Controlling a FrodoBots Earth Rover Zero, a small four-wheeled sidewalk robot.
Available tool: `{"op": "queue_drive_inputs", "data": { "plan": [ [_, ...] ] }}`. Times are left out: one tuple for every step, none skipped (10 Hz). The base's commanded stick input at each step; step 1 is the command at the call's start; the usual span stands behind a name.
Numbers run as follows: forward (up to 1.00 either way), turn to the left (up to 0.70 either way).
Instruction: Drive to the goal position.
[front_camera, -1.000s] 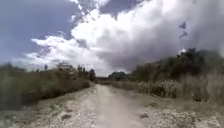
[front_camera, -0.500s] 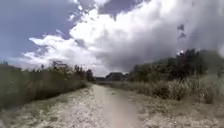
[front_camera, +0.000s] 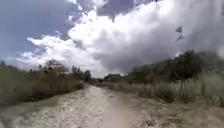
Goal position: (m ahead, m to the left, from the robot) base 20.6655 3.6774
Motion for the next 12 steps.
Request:
{"op": "queue_drive_inputs", "data": {
  "plan": [
    [0.84,0.00],
    [0.84,0.00],
    [0.84,0.18],
    [0.84,0.34],
    [0.84,0.34],
    [0.84,0.34],
    [0.84,0.32],
    [0.84,0.09],
    [0.84,0.00],
    [0.84,0.00],
    [0.84,0.00],
    [0.84,0.00]
  ]
}}
